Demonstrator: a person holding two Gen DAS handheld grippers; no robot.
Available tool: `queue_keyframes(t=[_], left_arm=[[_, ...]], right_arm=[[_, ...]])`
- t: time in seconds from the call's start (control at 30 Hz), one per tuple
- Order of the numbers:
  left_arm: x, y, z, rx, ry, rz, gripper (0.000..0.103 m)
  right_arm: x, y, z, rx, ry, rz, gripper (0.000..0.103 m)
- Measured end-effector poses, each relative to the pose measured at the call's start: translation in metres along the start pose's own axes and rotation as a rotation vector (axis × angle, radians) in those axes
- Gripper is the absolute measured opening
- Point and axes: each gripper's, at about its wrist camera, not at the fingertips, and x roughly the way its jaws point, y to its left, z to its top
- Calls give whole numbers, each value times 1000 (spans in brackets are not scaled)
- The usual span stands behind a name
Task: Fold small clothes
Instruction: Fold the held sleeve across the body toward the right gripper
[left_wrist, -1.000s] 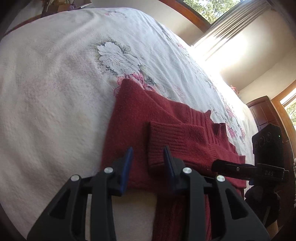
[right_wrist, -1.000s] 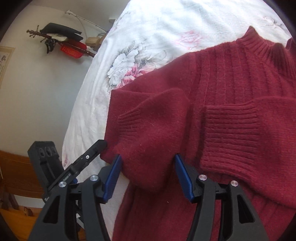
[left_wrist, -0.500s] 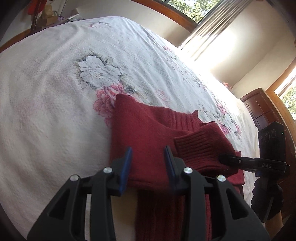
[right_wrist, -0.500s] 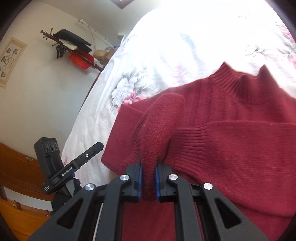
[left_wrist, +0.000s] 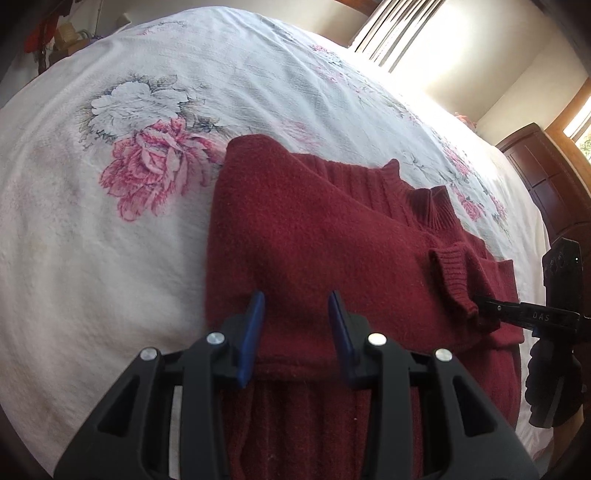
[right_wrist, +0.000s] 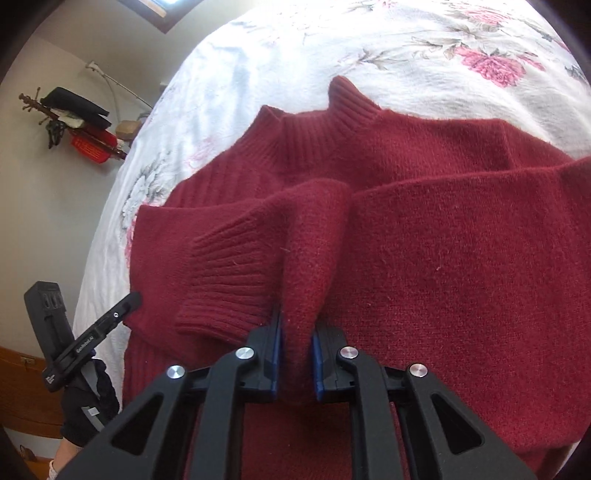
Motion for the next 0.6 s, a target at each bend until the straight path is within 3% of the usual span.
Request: queue_keyframes(t=[0.07, 0.17, 0.23, 0.3, 0.43, 0.53, 0.57, 0.6], left_arm=[[-2, 1, 2, 5, 4, -1, 35], [-16, -4, 5, 15, -19, -7, 35], [-28, -11, 6, 30, -46, -28, 36], [-34, -20, 6, 41, -58, -46, 37], [-24, -33, 9, 42, -25, -68, 38], [-11, -30, 10, 24, -2, -59, 38], [-6, -28, 9, 18, 10, -51, 38], [-1, -27, 9, 12, 21, -47, 38]], right_arm=[[-4, 4, -2, -15, -4, -24, 22], [-29, 27, -4, -102, -78, -101, 38], [-43, 47, -7, -180, -118, -105, 46], [-42, 72, -8, -259, -102, -84, 52], [-8, 108, -15, -381, -11, -140, 56], [21, 109, -17, -405, 41, -212, 57], [28, 105, -18, -407, 47, -234, 55], [30, 100, -18, -403, 46, -239, 47]])
